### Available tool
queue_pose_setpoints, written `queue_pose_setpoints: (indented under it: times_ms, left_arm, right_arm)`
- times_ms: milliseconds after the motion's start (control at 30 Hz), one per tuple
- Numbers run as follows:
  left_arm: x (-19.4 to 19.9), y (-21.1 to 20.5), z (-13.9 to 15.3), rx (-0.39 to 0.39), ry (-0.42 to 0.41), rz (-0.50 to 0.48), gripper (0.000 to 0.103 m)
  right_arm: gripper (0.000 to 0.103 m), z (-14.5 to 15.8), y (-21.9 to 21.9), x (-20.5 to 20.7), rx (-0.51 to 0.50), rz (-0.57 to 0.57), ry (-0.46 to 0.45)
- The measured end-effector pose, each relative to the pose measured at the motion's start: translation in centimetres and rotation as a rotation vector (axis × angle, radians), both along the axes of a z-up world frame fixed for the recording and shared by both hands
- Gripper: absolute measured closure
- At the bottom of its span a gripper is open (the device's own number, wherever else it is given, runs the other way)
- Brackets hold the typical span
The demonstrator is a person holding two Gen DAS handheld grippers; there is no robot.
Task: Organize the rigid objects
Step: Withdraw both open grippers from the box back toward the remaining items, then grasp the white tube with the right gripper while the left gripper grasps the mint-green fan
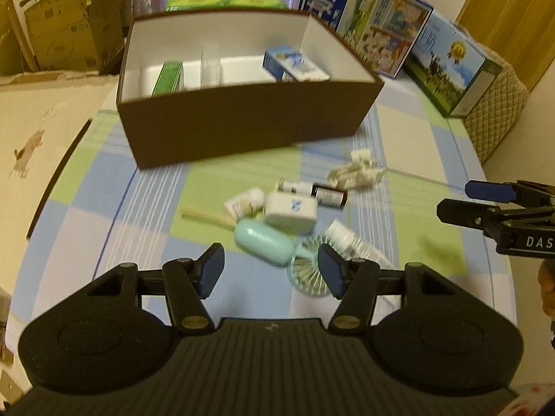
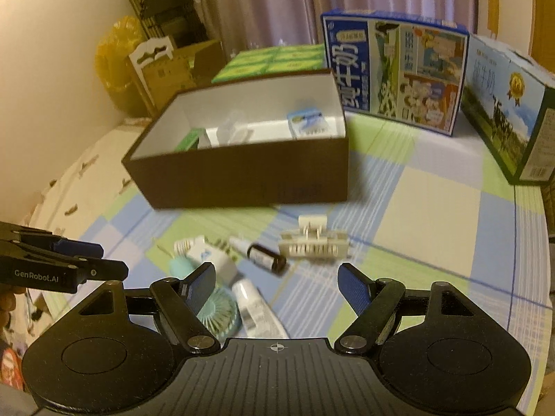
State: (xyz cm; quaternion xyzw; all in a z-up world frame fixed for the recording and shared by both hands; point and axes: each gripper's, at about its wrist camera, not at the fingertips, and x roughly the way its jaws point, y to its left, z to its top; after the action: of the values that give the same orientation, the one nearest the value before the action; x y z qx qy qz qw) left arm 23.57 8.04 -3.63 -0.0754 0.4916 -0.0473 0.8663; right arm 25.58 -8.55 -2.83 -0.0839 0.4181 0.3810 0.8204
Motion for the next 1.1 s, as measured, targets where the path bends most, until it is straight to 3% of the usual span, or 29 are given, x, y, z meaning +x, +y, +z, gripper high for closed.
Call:
queue_pose_setpoints:
  times_ms: [467,1100]
  left_arm:
    - [-1.7,-0.7,-2.3,-0.002,0.062,0.010,0.047]
    - [-1.5,-1.6,-4.5,-0.005,0.114,-0.009,0.047]
  right_arm:
    - [0.028,-3.2,0.3,-3.0,-0.074,0.089,0.032]
    - [0.029,-7.4,0.3,-2.5,-0.141,0.120,0.091]
